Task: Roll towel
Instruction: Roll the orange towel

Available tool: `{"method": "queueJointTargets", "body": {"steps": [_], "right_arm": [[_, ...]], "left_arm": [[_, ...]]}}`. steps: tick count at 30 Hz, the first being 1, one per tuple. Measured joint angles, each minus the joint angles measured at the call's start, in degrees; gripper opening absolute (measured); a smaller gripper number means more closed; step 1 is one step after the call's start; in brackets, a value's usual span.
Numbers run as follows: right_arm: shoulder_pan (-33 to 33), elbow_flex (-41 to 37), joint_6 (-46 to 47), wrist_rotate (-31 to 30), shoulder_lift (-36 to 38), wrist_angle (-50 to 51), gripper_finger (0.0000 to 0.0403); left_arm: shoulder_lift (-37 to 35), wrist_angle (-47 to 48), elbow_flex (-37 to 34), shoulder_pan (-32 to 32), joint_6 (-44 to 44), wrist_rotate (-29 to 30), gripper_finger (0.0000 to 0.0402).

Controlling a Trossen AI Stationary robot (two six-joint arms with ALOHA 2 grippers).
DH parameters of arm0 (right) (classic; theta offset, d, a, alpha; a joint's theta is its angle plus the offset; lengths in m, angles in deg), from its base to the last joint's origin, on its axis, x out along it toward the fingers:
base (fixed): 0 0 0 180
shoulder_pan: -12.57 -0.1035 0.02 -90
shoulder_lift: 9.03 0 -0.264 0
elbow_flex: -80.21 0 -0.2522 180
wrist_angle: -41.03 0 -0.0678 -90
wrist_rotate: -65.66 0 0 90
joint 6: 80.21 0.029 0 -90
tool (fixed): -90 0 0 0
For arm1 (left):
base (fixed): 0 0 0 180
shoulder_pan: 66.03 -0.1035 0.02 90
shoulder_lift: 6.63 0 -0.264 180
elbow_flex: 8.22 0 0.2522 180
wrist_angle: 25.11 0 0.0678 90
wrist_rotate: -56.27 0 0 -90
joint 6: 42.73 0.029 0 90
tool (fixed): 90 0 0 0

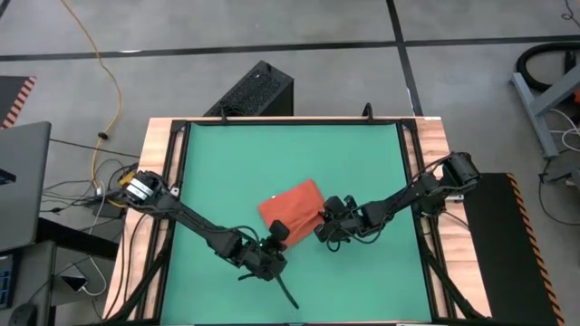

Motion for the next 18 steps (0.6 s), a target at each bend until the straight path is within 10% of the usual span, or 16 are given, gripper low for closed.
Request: {"method": "queueJointTargets", "body": {"steps": [18], "right_arm": [[0.48, 0.00, 0.90, 0.02, 0.00, 0.22, 0.0013]], "left_arm": [[0.00, -1.38, -7.09, -5.79, -4.23, -1.71, 0.0000]]}}
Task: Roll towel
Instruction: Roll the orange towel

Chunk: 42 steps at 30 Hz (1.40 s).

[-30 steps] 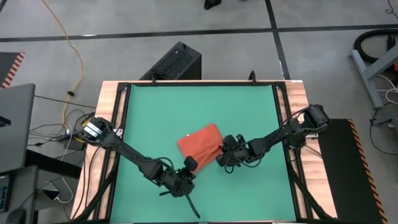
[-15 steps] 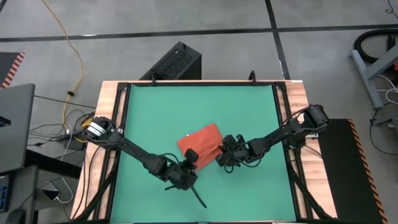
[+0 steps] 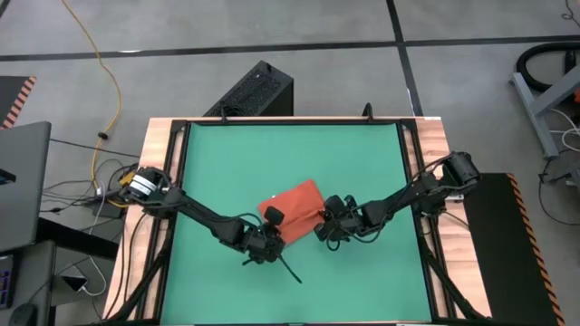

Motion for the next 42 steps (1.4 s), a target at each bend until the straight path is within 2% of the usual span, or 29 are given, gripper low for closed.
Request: {"method": "queueJointTargets", "body": {"steps": [5, 9, 15, 25, 28, 30, 35, 42], "right_arm": [[0.00, 0.00, 0.42, -0.08, 0.00, 0.18, 0.0018], [-0.02, 0.00, 2.99, -1.71, 0.00, 1.27, 0.0037], [-0.63, 0.00, 1.74, -3.49, 0.43, 2.10, 0.0060], [-1.79, 0.00, 1.73, -10.44, 8.92, 12.49, 0.0066], [-1.79, -0.02, 1.04, -10.89, 11.40, 14.03, 0.0066], [-2.36, -0.02, -3.12, -10.07, 12.17, 11.64, 0.0066], [-2.76, 0.04, -15.42, -4.75, 9.37, 0.42, 0.0060], [0.54, 0.00, -14.95, -4.29, 0.68, 0.74, 0.0030]], "left_arm": [[0.00, -2.78, -2.77, -0.96, -1.80, -2.10, 0.0000], [-0.13, -5.64, -4.61, -1.34, -2.08, -2.25, 0.0000], [-0.17, -5.39, -5.13, -1.62, -3.08, -2.57, 0.0000], [-0.17, -4.50, -5.15, -1.91, -2.92, -2.86, 0.0000], [-0.17, -4.52, -5.17, -1.91, -2.45, -2.89, 0.0000], [-0.17, -4.54, -5.17, -1.95, -2.43, -2.86, 0.0000], [-0.13, -4.62, -5.17, -2.64, -1.57, -2.86, 0.0000], [-0.11, -4.57, -5.20, -3.31, -1.34, -2.80, 0.0000]]}}
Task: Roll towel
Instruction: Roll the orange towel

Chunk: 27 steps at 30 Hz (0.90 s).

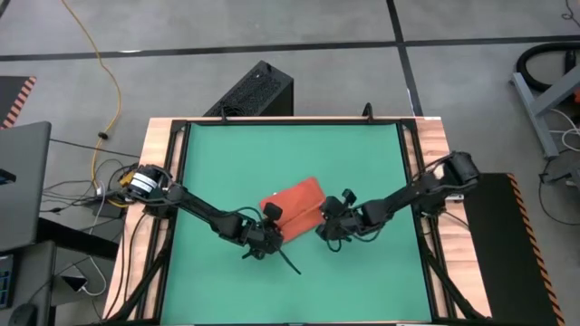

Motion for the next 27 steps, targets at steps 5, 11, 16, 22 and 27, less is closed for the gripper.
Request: {"method": "queueJointTargets", "body": {"steps": [5, 11, 16, 22, 27], "right_arm": [[1.67, 0.08, 4.11, 3.30, -4.77, -0.43, 0.0013], [-0.88, 0.15, 11.64, 1.97, -6.30, -0.51, 0.0014], [-3.15, 0.11, 18.71, 2.55, -6.10, -0.39, 0.0015], [-4.46, 0.09, 25.30, 2.89, -6.25, -0.62, 0.0015], [-4.67, 0.07, 25.46, 3.30, -6.28, -0.67, 0.0015]], "left_arm": [[-0.13, 1.79, -0.02, 0.31, 0.86, 1.65, 0.0000], [-6.88, 6.83, -0.18, 3.01, -0.57, 12.26, 0.0000], [-15.43, 4.82, -1.08, 5.60, -9.36, 13.42, 0.0000], [-17.17, -28.60, -15.74, 10.16, -15.22, 9.61, 0.0000], [-12.22, -45.48, -24.20, 13.15, -21.32, 14.24, 0.0000]]}}
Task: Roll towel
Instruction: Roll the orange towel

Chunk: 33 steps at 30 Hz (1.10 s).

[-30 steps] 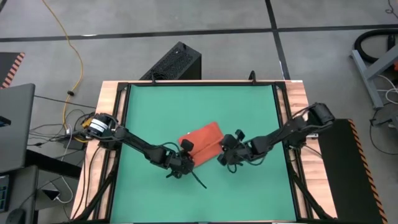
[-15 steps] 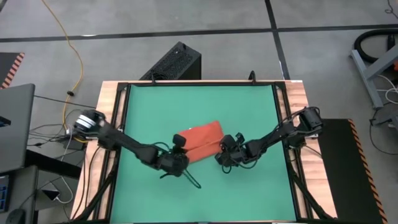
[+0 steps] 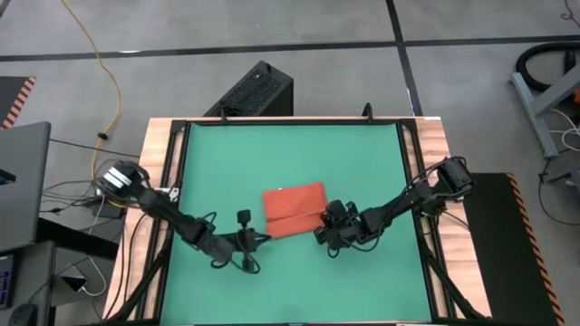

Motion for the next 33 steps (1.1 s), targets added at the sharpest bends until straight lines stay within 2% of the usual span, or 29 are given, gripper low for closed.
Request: {"method": "queueJointTargets", "body": {"steps": [3, 7, 10, 19, 27, 33], "right_arm": [[0.00, -0.02, -0.02, -0.01, -0.02, -0.12, 0.0015], [-0.02, -0.04, -0.05, -0.41, -0.04, -0.75, 0.0015], [-0.02, -0.09, -0.03, -0.45, -0.05, -0.94, 0.0015], [-0.02, -0.09, -0.01, -0.43, -0.09, -1.07, 0.0015], [-0.25, -0.09, -0.55, -0.69, -0.09, -1.17, 0.0015], [-4.34, -0.32, -8.15, -7.01, 3.70, -0.25, 0.0015]], "left_arm": [[2.83, -2.84, 0.24, 1.23, 0.28, 4.30, 0.0000], [7.83, -2.52, 2.59, 0.97, 0.61, 3.73, 0.0000], [10.85, -2.42, 4.11, 0.56, 0.94, 6.37, 0.0000], [12.22, 1.72, 4.31, -1.47, -1.88, 11.16, 0.0000], [12.22, 7.99, 4.44, -4.08, -7.14, 5.89, 0.0000], [12.20, 12.27, 4.42, -4.92, -9.59, 3.94, 0.0000]]}}
